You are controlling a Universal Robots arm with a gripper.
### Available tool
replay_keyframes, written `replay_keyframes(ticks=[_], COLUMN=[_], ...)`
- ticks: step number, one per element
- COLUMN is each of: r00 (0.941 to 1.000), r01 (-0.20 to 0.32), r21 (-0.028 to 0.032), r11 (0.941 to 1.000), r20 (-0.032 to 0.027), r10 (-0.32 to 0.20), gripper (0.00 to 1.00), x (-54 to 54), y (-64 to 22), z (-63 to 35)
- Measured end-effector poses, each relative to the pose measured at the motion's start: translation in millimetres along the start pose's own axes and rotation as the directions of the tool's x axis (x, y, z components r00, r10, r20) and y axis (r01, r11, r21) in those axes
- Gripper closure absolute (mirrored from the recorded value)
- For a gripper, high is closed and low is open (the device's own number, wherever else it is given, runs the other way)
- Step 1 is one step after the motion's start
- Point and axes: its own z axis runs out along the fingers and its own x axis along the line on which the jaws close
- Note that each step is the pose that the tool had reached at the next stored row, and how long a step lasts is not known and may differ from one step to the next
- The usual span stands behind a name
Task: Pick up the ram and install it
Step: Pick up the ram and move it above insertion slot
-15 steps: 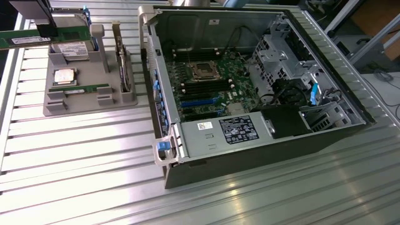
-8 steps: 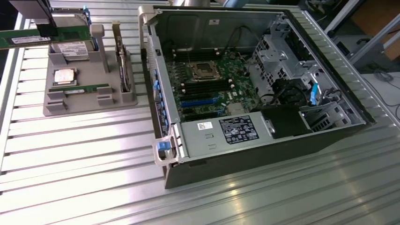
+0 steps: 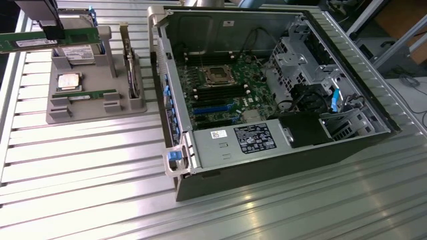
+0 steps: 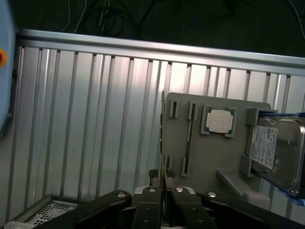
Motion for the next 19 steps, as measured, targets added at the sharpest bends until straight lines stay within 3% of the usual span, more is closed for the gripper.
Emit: replay_keyframes(ticks=[10, 19], r00=[0.9999, 0.9999], r01=[-0.001, -0.001], r21=[-0.0013, -0.0018], r11=[1.0000, 1.0000], r20=[-0.0104, -0.0138], r10=[0.001, 0.001], gripper=[0.86, 0.86], x=[1.4, 2.5], y=[-11.7, -20.6], z=[-0.5, -0.8])
